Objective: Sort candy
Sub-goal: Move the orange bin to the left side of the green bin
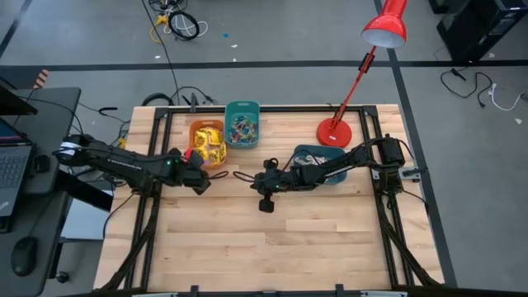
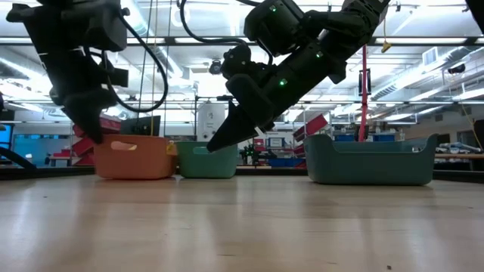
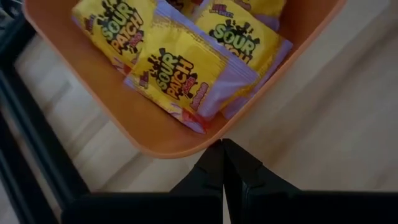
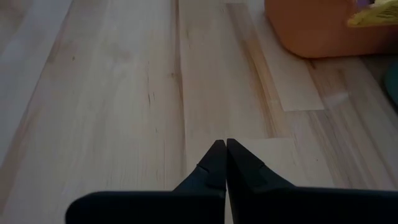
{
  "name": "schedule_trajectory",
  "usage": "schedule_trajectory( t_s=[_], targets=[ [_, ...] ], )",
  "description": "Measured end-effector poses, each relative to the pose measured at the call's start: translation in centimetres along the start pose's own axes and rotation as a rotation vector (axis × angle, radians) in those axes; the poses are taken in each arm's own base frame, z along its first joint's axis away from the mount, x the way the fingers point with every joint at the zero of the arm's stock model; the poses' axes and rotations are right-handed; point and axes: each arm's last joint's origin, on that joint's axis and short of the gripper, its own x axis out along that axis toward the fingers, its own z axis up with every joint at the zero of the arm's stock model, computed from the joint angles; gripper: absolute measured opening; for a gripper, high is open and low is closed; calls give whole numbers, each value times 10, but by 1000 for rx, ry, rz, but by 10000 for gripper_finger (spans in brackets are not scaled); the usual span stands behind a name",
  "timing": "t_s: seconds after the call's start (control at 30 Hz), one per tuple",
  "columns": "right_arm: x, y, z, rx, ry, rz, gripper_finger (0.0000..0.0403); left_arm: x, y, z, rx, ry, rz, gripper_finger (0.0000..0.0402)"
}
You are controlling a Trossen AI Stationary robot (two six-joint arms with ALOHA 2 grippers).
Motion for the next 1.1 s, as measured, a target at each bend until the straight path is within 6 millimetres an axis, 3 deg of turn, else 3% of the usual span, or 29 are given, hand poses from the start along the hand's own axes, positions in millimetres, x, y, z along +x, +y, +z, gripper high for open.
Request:
schedule_trajectory(
  t_s=[0.47,1.1],
  targets=[
    [0,0,1,1,-6,1,0,9,14,11,-18,-25,105,0],
    [0,0,1,0,-6,0,0,17,20,27,-9,-62,100,0]
  ],
)
